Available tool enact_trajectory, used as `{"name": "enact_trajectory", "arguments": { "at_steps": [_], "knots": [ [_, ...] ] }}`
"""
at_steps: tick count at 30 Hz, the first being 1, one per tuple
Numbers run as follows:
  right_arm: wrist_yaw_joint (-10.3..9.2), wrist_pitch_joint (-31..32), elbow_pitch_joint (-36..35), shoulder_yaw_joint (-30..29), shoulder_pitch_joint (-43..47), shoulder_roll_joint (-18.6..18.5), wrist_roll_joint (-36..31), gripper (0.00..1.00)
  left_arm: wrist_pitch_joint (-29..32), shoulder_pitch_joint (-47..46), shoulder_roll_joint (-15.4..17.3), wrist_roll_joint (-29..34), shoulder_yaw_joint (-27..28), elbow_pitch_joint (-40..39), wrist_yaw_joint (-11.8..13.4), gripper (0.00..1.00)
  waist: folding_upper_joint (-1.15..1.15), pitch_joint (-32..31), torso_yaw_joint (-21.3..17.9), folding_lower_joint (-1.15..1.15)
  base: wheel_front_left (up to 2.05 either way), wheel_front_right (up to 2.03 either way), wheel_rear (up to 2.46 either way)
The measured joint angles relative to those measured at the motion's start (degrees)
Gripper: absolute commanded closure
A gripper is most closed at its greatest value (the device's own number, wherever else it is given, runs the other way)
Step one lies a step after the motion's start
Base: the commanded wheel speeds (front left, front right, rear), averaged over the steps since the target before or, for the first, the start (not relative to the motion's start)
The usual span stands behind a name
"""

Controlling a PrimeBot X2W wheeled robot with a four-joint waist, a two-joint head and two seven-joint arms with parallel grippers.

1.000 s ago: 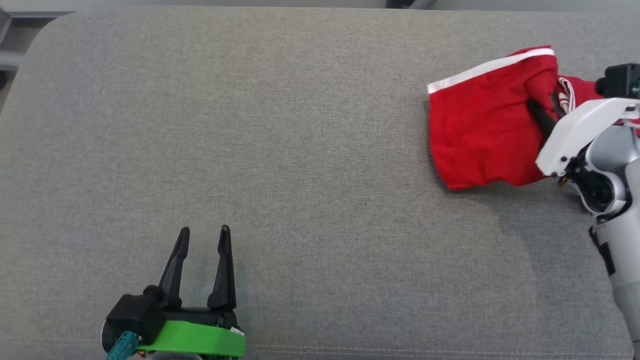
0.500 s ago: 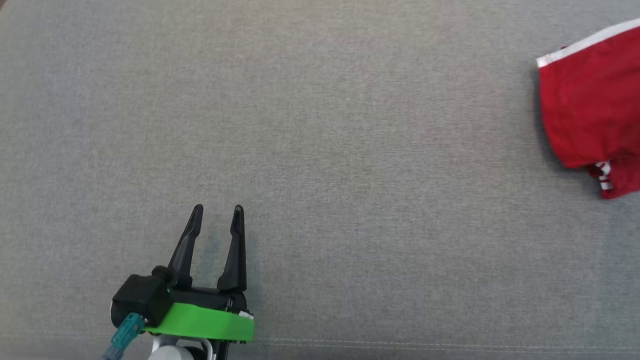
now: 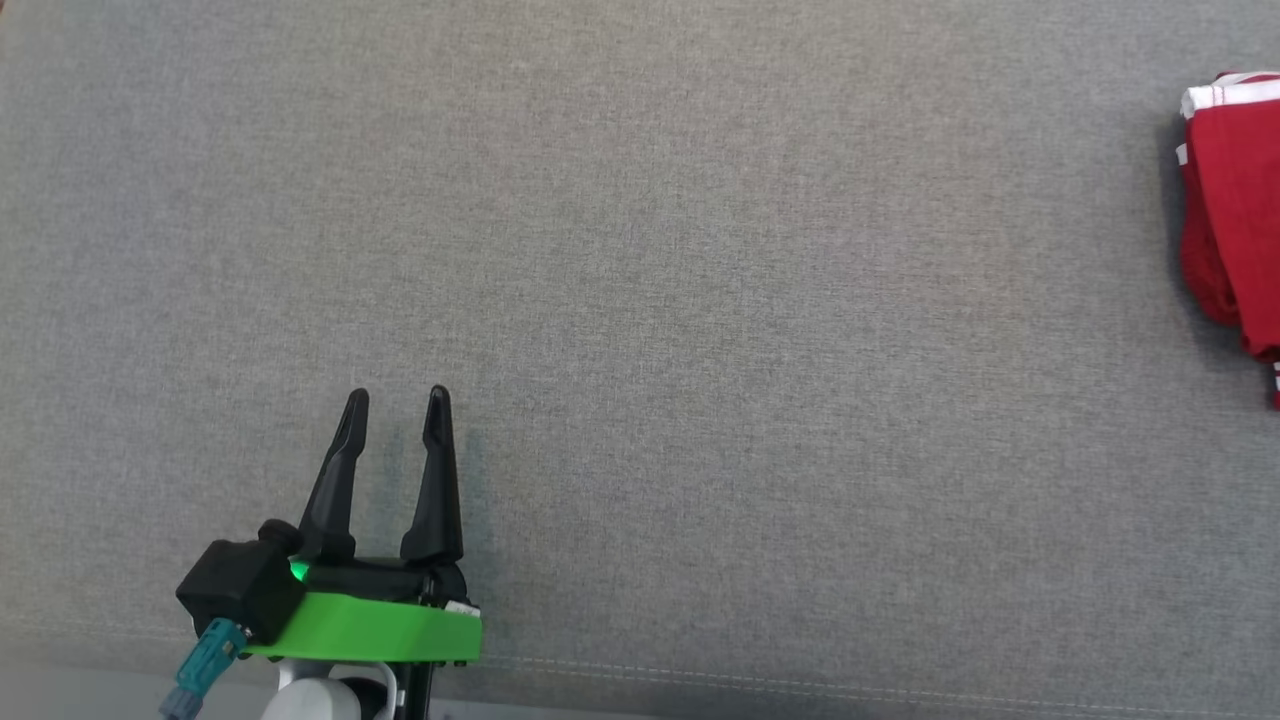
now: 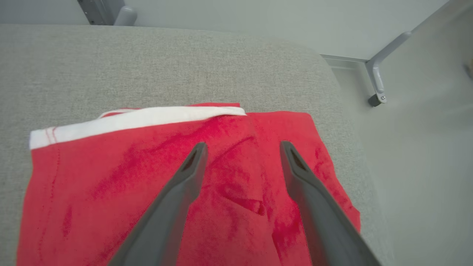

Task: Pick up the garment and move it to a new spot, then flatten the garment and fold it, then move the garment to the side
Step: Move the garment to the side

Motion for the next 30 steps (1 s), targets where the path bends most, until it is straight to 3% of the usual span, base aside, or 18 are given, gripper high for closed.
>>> {"name": "enact_trajectory", "arguments": {
  "at_steps": [3, 8, 12, 16, 20, 23, 30],
  "knots": [
    [-0.01, -7.1, -2.7, 0.8, 0.4, -0.5, 0.1, 0.00, 0.0, 0.3, 0.0, 0.7, 0.6, 0.2, -0.1, 0.00, 0.00, -0.9, -0.4, 0.00, 0.00, 0.00, 0.00],
    [0.01, -19.1, -9.8, 5.6, 4.8, 3.9, 6.8, 0.00, 0.0, 3.0, 0.0, 1.3, 3.2, 1.2, 0.3, 0.00, 0.00, -4.3, -1.2, 0.00, 0.00, 0.00, 0.00],
    [0.02, -26.3, -15.7, 10.5, 11.8, 6.0, 9.9, 0.00, 0.0, 6.3, 0.0, 3.6, 6.3, 2.5, 0.7, 0.00, 0.00, -8.1, -2.4, 0.00, 0.00, 0.00, 0.00],
    [0.01, -32.6, -17.7, 10.9, 20.3, 8.9, 8.7, 0.00, 0.0, 9.0, 0.0, 6.5, 8.5, 4.2, 0.4, 0.00, 0.00, -11.9, -4.0, 0.00, 0.00, 0.00, 0.00],
    [0.01, -40.8, -17.3, 10.3, 29.5, 14.7, 6.1, 0.00, 0.0, 10.8, 0.0, 7.3, 10.2, 5.6, -0.4, 0.00, 0.00, -15.7, -5.5, 0.00, 0.00, 0.00, 0.00],
    [0.01, -49.2, -13.2, 9.4, 36.3, 20.0, 3.3, 0.00, 0.0, 11.8, 0.0, 7.8, 11.4, 6.0, -1.0, 0.00, 0.00, -18.8, -7.2, -0.01, 0.00, 0.00, 0.00],
    [0.00, -52.9, -6.4, 8.9, 41.1, 25.7, -4.2, 0.00, 0.0, 13.3, -0.1, 8.8, 12.4, 7.3, -2.1, 0.00, 0.00, -22.3, -9.6, -0.01, 0.00, 0.00, 0.00]
  ]
}}
